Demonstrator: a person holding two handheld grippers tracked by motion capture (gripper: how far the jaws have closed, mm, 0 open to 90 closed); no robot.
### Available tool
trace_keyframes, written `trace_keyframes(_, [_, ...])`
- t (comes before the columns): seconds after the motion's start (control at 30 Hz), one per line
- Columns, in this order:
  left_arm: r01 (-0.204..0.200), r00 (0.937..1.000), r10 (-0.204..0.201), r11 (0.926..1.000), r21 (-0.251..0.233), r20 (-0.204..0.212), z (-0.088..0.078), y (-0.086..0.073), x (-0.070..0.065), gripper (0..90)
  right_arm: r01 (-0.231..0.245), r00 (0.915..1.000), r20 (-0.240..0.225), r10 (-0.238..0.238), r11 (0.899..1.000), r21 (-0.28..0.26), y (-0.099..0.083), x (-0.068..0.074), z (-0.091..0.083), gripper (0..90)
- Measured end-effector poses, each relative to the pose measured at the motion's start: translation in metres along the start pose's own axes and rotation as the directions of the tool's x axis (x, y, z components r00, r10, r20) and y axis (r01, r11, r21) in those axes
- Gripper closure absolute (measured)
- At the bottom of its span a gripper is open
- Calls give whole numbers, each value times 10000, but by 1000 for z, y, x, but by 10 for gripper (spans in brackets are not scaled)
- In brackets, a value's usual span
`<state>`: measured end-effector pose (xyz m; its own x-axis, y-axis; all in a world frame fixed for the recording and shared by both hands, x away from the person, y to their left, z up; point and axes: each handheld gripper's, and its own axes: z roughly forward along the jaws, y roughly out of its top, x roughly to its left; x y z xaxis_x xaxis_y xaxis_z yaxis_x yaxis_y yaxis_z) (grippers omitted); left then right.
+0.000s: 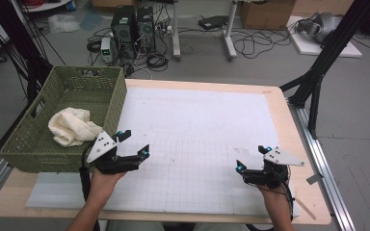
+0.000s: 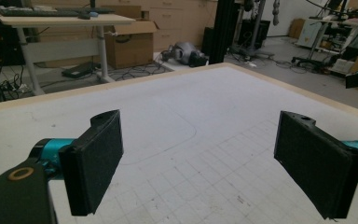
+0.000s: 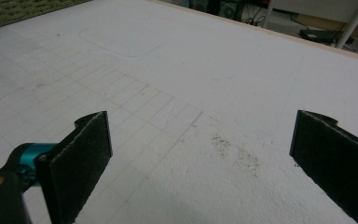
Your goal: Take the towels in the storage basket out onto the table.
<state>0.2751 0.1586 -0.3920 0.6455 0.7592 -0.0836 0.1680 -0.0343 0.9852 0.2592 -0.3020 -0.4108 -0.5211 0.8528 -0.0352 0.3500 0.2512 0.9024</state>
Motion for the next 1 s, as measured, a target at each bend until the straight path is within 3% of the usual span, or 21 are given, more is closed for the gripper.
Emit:
trace_keyframes(0.2, [69,10000,-69,10000,-71,-4,-3,6,2,161,42,10000,-53,-42,10000,9,0,1,1,47])
trace_keyframes(0.47, [44,9999,-50,9989,-459,-117,-19,37,16,161,16,10000,-20,-16,10000,79,0,0,2,48])
trace_keyframes(0.77, [-86,9983,52,9982,-593,-579,-42,75,55,160,83,10000,-25,-83,9999,94,0,0,2,47])
trace_keyframes(1.0, [85,9924,-160,9981,-618,-1223,-56,86,90,160,69,10000,-39,-69,9999,149,-1,0,3,47])
